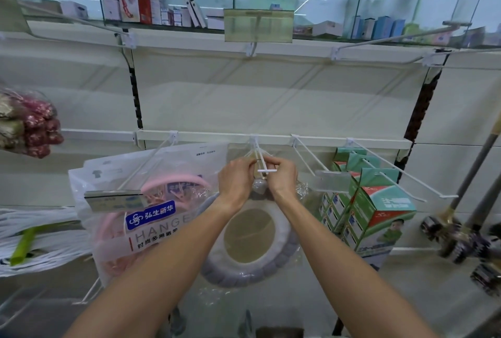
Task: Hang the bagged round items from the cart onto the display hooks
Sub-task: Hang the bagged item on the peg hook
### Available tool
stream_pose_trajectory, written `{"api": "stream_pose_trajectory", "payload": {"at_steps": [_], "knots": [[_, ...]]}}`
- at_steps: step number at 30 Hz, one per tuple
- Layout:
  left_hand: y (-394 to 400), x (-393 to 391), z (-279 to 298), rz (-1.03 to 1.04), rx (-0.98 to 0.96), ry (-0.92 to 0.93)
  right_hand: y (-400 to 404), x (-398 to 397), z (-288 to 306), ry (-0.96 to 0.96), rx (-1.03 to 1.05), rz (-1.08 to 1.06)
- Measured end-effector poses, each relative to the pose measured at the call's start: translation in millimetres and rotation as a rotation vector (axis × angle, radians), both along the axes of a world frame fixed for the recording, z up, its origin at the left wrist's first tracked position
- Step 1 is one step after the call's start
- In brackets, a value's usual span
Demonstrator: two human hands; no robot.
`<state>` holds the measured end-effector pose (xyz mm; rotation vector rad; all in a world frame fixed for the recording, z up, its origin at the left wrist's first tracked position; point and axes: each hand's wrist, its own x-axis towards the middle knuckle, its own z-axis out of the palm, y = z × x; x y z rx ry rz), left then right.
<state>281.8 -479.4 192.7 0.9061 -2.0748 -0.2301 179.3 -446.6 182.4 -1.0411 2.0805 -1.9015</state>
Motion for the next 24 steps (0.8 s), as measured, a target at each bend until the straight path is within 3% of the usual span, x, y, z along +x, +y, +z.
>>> {"api": "stream_pose_trajectory", "payload": {"at_steps": [15, 24], "knots": [[-68, -29, -20, -0.069, 0.188, 0.12, -55, -32, -16, 0.048, 0.068, 0.033], [-77, -36, -27, -0.304, 0.435, 0.245, -51, -31, -32, 0.073, 0.038, 0.099]]}}
